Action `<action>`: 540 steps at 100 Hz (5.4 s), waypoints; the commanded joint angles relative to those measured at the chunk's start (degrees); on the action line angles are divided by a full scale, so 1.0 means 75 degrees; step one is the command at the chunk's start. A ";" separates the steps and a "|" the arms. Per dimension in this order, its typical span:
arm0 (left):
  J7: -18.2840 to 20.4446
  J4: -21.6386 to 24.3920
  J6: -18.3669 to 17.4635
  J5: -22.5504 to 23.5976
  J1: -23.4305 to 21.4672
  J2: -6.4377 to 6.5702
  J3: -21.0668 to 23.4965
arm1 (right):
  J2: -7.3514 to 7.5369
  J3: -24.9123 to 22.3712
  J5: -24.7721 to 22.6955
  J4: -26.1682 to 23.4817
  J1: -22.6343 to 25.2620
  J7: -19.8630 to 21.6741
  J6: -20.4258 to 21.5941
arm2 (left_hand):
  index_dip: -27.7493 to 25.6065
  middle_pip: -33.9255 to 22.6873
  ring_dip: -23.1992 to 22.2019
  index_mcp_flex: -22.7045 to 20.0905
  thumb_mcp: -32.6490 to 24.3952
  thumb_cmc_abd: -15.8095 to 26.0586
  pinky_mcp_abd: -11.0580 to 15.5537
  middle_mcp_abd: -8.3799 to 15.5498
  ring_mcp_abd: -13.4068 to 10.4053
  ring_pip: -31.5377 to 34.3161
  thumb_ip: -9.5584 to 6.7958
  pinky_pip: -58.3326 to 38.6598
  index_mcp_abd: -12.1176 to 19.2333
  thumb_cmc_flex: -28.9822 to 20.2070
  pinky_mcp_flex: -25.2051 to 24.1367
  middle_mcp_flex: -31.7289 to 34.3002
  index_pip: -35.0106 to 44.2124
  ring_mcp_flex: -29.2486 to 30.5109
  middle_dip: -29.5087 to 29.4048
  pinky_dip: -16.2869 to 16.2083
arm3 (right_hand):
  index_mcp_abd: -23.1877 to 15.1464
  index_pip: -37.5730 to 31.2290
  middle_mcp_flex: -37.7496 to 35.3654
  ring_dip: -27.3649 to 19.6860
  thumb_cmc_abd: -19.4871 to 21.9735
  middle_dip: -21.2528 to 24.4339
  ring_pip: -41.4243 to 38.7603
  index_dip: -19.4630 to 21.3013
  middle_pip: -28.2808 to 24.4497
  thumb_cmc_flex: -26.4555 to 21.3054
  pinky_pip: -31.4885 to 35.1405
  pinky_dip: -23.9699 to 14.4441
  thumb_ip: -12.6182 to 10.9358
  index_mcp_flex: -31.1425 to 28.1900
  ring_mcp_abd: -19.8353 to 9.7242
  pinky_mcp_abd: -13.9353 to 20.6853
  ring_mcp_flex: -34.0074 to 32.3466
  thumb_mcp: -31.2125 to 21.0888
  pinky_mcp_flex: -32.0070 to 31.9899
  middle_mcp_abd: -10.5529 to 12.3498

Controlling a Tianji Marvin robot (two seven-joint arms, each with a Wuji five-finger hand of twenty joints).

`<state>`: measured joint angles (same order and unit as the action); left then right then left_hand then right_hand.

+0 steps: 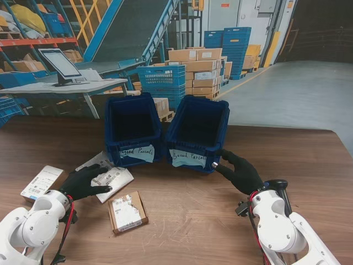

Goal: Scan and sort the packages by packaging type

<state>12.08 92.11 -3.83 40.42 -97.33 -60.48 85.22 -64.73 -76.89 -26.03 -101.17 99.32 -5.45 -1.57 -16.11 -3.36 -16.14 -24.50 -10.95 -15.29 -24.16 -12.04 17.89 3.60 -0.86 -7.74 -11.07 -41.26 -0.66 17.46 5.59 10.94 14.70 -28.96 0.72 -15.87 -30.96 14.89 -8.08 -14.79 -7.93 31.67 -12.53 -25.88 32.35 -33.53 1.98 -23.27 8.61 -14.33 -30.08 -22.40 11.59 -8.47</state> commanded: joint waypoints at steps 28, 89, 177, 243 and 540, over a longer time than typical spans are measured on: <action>0.0712 -0.0433 0.0154 0.0301 0.0490 0.0165 -0.0202 | -0.0063 0.0001 0.0037 -0.0058 0.0063 0.0092 0.0033 | 0.0250 0.0171 0.0115 0.0674 0.0013 -0.0253 0.0090 0.0223 -0.0237 -0.0165 0.0348 0.0169 -0.0306 0.0224 -0.0230 -0.0425 -0.0411 -0.0394 0.0085 0.0078 | -0.0048 -0.0002 -0.0021 0.0181 0.0168 -0.0009 0.0019 0.0017 0.0039 -0.0011 0.0012 -0.0095 -0.0232 -0.0142 -0.0058 0.0023 0.0025 0.0082 -0.0090 0.0244; 0.1179 -0.0688 0.1415 0.0776 0.1225 0.0232 -0.1056 | -0.0066 -0.0068 0.0127 -0.0084 0.0070 0.0123 0.0073 | 0.0421 -0.0470 0.0117 0.1105 0.1476 0.0296 -0.0004 0.0198 -0.0218 -0.0162 0.0199 0.0155 -0.0601 0.0062 -0.0217 -0.0954 -0.0675 -0.0430 0.0222 0.0019 | -0.0067 -0.0005 -0.0036 0.0178 0.0172 -0.0010 0.0027 0.0020 0.0041 -0.0037 0.0001 -0.0096 -0.0232 -0.0146 -0.0059 0.0033 0.0048 0.0092 -0.0107 0.0243; 0.1484 -0.1049 0.1796 0.1816 0.2017 0.0326 -0.2168 | -0.0079 -0.0147 0.0211 -0.0119 0.0090 0.0111 0.0035 | 0.0410 -0.0530 0.0150 0.0814 0.1545 0.0120 -0.0145 0.0018 -0.0076 -0.0129 0.0251 0.0113 -0.0869 0.0318 -0.0232 -0.0758 -0.0664 -0.0347 0.0057 0.0176 | -0.0062 -0.0016 -0.0076 0.0173 0.0174 -0.0020 0.0037 0.0019 0.0030 -0.0077 -0.0015 -0.0102 -0.0232 -0.0183 -0.0065 0.0032 0.0065 0.0111 -0.0121 0.0229; 0.1711 -0.2045 0.1544 0.2514 0.3250 0.0449 -0.3647 | -0.0098 -0.0264 0.0259 -0.0189 0.0157 0.0060 -0.0011 | 0.0171 -0.0768 -0.0082 0.0471 -0.1152 -0.1268 -0.0480 -0.0102 0.0177 0.0166 0.0099 -0.0327 -0.0959 0.0811 -0.0107 -0.0301 -0.0500 0.0333 0.0311 0.0430 | -0.0057 -0.0018 -0.0119 0.0175 0.0171 -0.0041 0.0031 0.0018 0.0001 -0.0115 -0.0020 -0.0107 -0.0234 -0.0185 -0.0060 0.0025 0.0047 0.0127 -0.0120 0.0223; -0.2833 0.0510 -0.0226 0.1537 0.2421 -0.0386 -0.3930 | -0.0152 -0.0389 0.0507 -0.0195 0.0226 -0.0093 0.0109 | -0.1734 -0.2558 -0.3685 -0.2520 -0.3560 -0.2234 -0.0574 0.0535 -0.0129 0.3716 0.0114 -0.3624 0.0934 -0.2304 0.1384 0.5552 0.6020 0.4569 0.5137 0.0321 | -0.0034 -0.0009 -0.0111 0.0170 0.0178 -0.0040 0.0033 0.0007 -0.0003 -0.0181 -0.0020 -0.0110 -0.0240 -0.0177 -0.0061 0.0030 0.0059 0.0161 -0.0110 0.0212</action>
<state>-9.12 96.95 -5.44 52.01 -80.00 -62.13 56.90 -65.40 -79.74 -22.27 -102.55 100.79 -6.91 -0.49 -28.92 -22.73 -43.43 -42.57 -37.83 -34.54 -26.33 -7.98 17.33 32.54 -1.66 -33.51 -5.07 -55.01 10.12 58.25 49.35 45.19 52.30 -26.91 0.72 -15.87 -30.98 14.89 -8.08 -14.79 -7.92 31.67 -12.53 -26.08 32.35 -33.59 1.98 -23.27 8.61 -14.33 -30.06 -21.77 11.03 -8.47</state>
